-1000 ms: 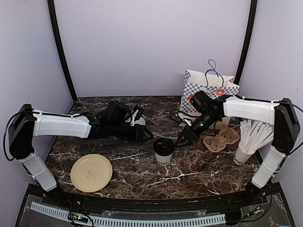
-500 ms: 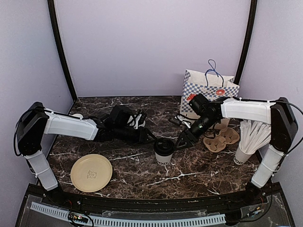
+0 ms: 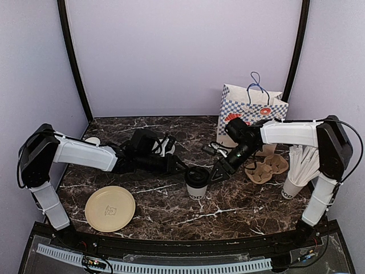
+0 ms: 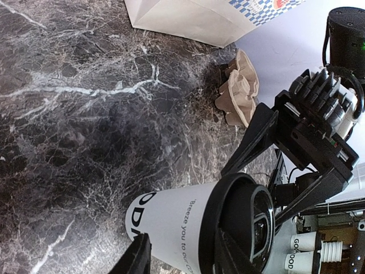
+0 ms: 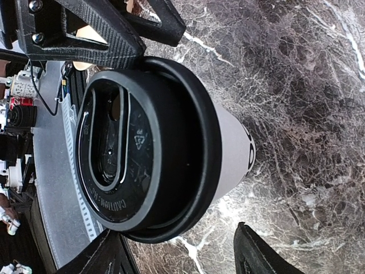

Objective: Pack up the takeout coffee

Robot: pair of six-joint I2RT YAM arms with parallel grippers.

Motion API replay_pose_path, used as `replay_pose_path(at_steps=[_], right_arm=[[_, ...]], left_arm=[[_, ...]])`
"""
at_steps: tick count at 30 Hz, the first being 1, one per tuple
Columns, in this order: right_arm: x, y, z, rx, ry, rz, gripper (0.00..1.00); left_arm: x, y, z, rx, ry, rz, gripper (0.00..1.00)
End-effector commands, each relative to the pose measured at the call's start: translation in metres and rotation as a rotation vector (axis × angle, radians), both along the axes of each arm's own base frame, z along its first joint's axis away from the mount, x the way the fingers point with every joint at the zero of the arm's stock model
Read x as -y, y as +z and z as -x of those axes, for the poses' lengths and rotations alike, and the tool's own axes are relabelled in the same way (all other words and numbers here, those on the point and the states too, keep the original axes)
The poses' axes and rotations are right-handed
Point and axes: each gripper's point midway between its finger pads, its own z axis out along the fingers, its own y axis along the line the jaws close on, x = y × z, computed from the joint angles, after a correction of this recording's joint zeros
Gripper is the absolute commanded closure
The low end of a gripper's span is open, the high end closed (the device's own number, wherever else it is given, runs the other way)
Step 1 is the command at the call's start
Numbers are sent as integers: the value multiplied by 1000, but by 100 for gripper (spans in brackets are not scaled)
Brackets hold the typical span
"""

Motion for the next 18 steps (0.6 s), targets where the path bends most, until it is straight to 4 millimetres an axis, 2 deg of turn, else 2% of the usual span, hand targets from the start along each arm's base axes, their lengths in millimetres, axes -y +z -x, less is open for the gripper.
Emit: replay_pose_path(at_steps=[1, 7, 9, 12, 18], right_arm=[[-1, -16, -17, 8, -49, 48, 33], [17, -52, -35, 11, -140, 195, 35], [19, -57, -36, 9, -146, 213, 35], [15, -46, -33, 2, -115, 180, 36], [14, -19, -40, 67, -104, 135, 36]], left_arm=[[-24, -48, 19, -99, 12, -116, 60], [-46, -82, 30, -158, 41, -232, 64], [-47, -84, 32, -158, 39, -225, 64], [-33, -60, 32, -104, -3, -152, 64], [-20, -21, 23, 0, -33, -129, 65]])
